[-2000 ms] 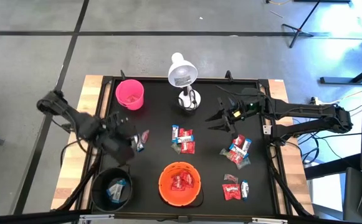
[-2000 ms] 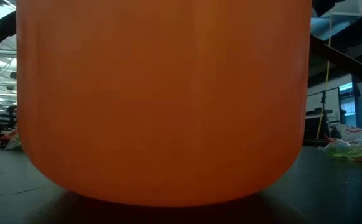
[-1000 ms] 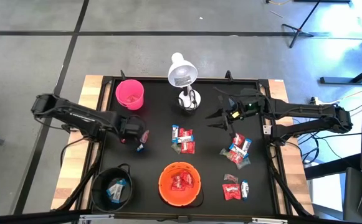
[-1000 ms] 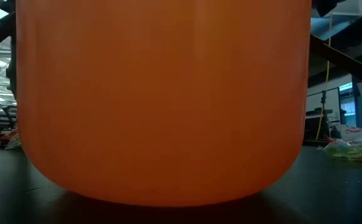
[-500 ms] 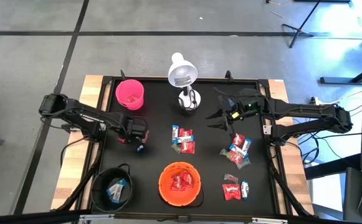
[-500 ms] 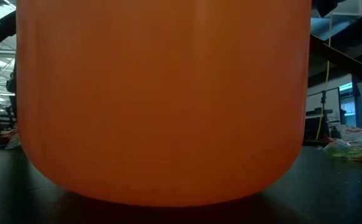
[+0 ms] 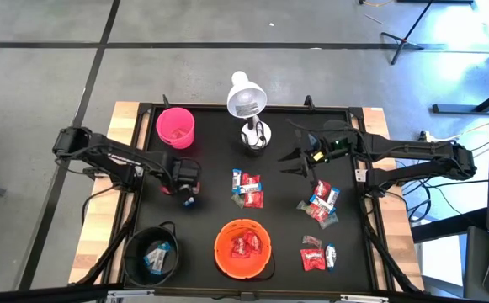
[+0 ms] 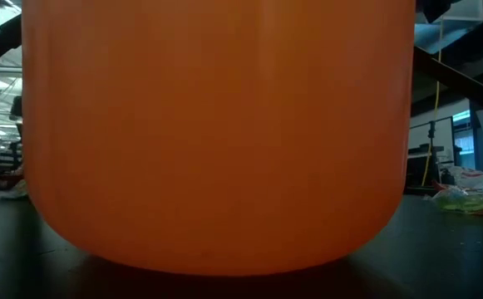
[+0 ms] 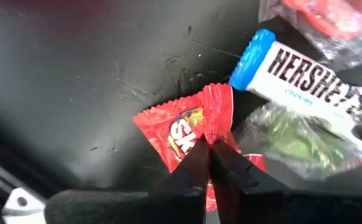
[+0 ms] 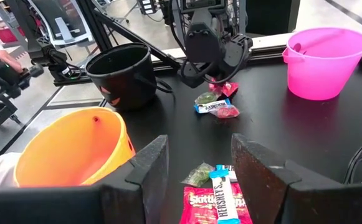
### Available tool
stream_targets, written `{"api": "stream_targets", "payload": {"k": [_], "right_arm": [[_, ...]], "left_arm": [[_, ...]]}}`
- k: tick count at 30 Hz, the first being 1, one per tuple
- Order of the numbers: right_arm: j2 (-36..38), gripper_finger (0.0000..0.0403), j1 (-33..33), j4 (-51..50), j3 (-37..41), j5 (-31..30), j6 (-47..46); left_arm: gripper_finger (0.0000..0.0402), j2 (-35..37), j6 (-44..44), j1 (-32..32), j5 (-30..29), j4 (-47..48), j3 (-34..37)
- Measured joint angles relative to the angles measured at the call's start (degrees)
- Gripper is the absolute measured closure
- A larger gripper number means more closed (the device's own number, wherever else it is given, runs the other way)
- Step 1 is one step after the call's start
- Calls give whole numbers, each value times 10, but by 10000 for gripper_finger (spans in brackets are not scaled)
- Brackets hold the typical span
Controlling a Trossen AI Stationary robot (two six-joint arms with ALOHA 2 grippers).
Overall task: Sort candy
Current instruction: Put the red candy into the orange bucket
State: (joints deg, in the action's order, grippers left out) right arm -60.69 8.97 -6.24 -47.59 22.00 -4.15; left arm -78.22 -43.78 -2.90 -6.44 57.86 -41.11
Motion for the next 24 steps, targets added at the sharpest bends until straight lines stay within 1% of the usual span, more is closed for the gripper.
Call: {"api": "stream_targets", "payload": {"k": [2, 7, 9, 11, 14, 16, 21, 24], "right_arm": [[-3, 229, 0, 0, 0, 0, 2], [-10, 229, 0, 0, 0, 0, 10], [-16, 229, 0, -3, 0, 0, 11], [-20, 229, 0, -3, 0, 0, 11], [-28, 229, 0, -3, 0, 0, 11], [-31, 229, 0, -1, 0, -5, 11], [-31, 229, 0, -1, 0, -5, 11], [-31, 229, 0, 0, 0, -5, 11]], "left_arm": [[401, 0, 5, 0, -6, 32, -18], [401, 14, 4, -1, -50, 127, -84], [401, 28, 1, -4, -67, 138, -111], [401, 44, 1, -11, -85, 127, -135], [401, 66, 22, -32, -100, 82, -164], [401, 80, 48, -50, -112, 32, -175], [401, 96, 128, -97, -118, -144, -177], [401, 96, 178, -122, -101, -257, -177]]}}
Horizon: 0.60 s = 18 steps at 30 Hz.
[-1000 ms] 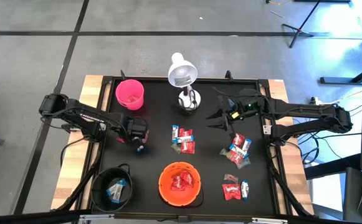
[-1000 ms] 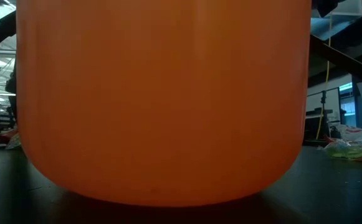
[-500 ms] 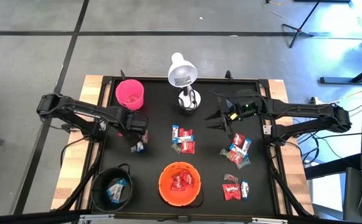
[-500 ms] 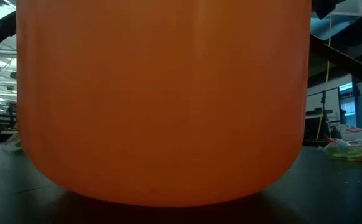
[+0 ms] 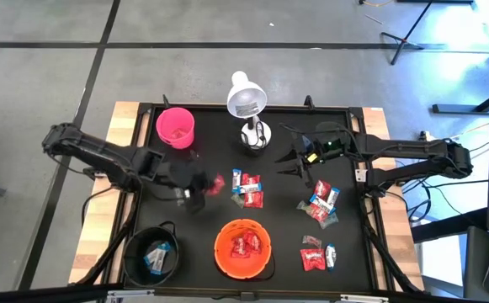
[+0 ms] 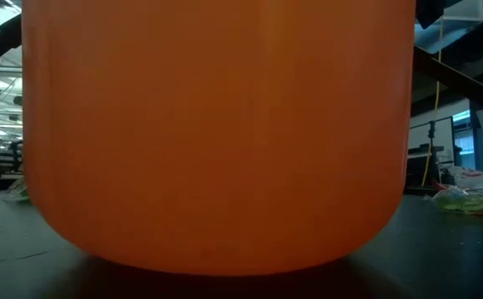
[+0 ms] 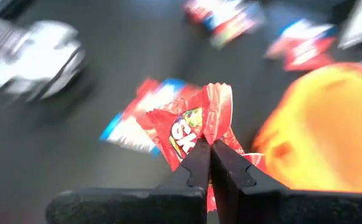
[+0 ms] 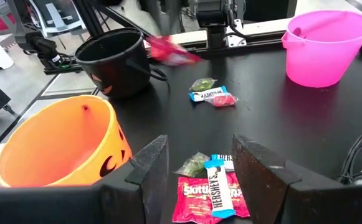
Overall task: Sort candy
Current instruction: Put the red candy into the orange bucket
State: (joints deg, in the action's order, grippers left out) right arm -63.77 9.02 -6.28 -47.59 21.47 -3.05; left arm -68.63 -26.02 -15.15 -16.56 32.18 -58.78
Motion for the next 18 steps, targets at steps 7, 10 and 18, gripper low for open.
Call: {"api": "stream_targets", "payload": {"k": [7, 10, 18], "right_arm": [[0, 229, 0, 2, 0, 0, 0], [0, 229, 0, 4, 0, 0, 0], [0, 229, 0, 22, 0, 0, -1]], "left_arm": [[402, -5, 65, -52, 28, -171, 0], [401, -10, 74, -73, 27, -214, 0], [401, -54, 86, -97, 41, -268, 0]]}}
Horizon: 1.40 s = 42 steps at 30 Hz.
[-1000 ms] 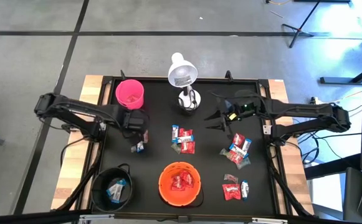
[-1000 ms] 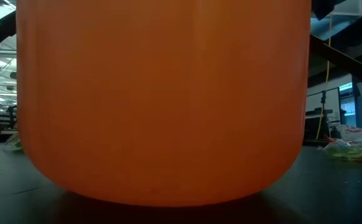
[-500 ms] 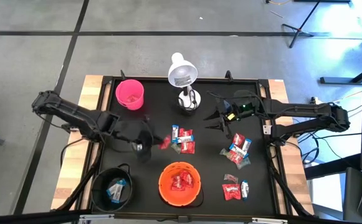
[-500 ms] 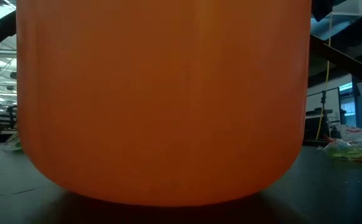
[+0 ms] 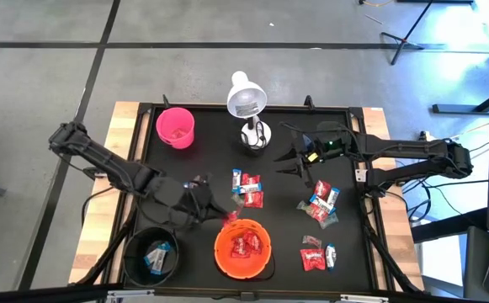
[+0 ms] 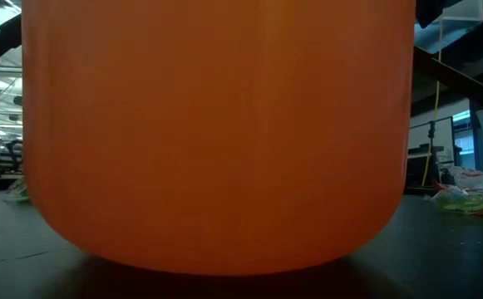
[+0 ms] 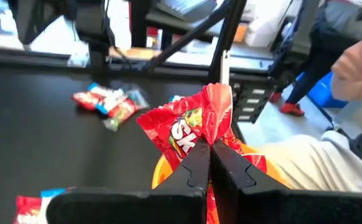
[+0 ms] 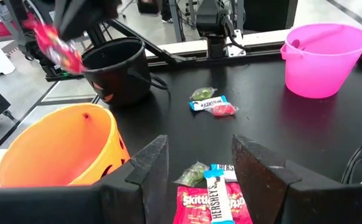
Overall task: Sort candy
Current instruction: Put the red candy into the orange bucket, then put the orange candy into the pink bucket
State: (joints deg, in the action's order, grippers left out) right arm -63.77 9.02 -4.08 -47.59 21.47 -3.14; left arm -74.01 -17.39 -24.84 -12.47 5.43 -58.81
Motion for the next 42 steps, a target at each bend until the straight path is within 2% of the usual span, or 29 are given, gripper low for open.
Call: {"api": "stream_targets", "payload": {"k": [14, 21, 32, 38, 42], "right_arm": [[0, 229, 0, 1, 0, 0, -10], [0, 229, 0, 1, 0, 0, -13], [0, 229, 0, -3, 0, 0, -15], [0, 229, 0, -4, 0, 1, -15], [0, 229, 0, -4, 0, 1, -15]], "left_arm": [[401, -89, -10, 2, 66, -95, 0], [392, -113, -18, 13, 76, -51, 0], [317, -113, -20, 19, 77, -50, 0], [302, -89, -23, 18, 76, -30, 0], [301, -42, -49, 18, 47, 43, 0]]}}
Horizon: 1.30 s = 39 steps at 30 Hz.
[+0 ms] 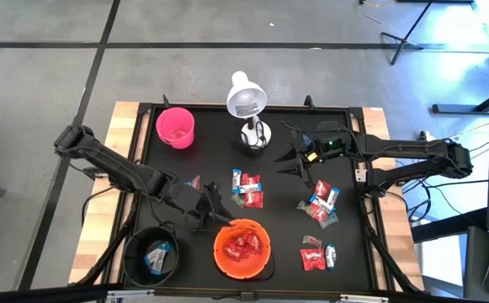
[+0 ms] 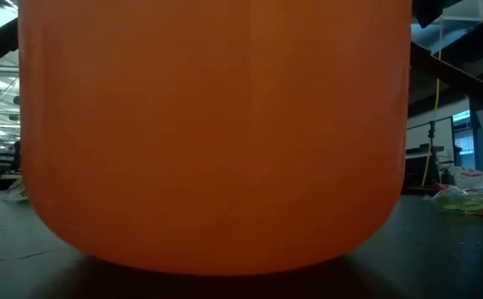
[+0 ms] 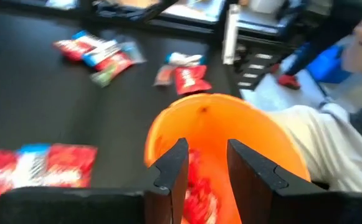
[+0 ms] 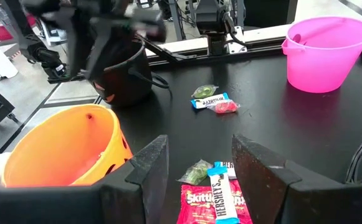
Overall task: Sort candy
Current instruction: Put the orange candy into the pink bucket
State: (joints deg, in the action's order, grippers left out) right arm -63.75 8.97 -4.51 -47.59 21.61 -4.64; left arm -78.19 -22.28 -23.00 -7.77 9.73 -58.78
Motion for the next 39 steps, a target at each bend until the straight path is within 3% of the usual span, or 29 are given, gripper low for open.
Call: {"api": "stream_targets", "payload": {"k": [10, 14, 18, 23, 26, 31, 35, 39], "right_arm": [[0, 229, 0, 1, 0, 0, 0], [0, 229, 0, -1, 0, 0, 0], [4, 229, 0, -23, 0, -4, 1], [52, 229, 0, -146, 0, -98, 15], [69, 229, 0, -186, 0, -135, -15], [74, 229, -3, -273, 0, -142, -97], [73, 229, -58, -354, 0, -155, -131], [73, 229, -174, -382, 0, -197, -156]], "left_arm": [[301, 121, -90, -7, -192, 264, 0], [301, 117, -155, 5, -207, 334, 4], [301, 114, -171, 20, -185, 334, 31], [301, 115, -194, 18, -184, 303, 58], [301, 115, -155, 12, -186, 245, 66], [301, 115, -80, 12, -206, 158, 70], [301, 115, -39, 12, -228, 127, 70], [301, 115, -19, 12, -242, 114, 70]]}}
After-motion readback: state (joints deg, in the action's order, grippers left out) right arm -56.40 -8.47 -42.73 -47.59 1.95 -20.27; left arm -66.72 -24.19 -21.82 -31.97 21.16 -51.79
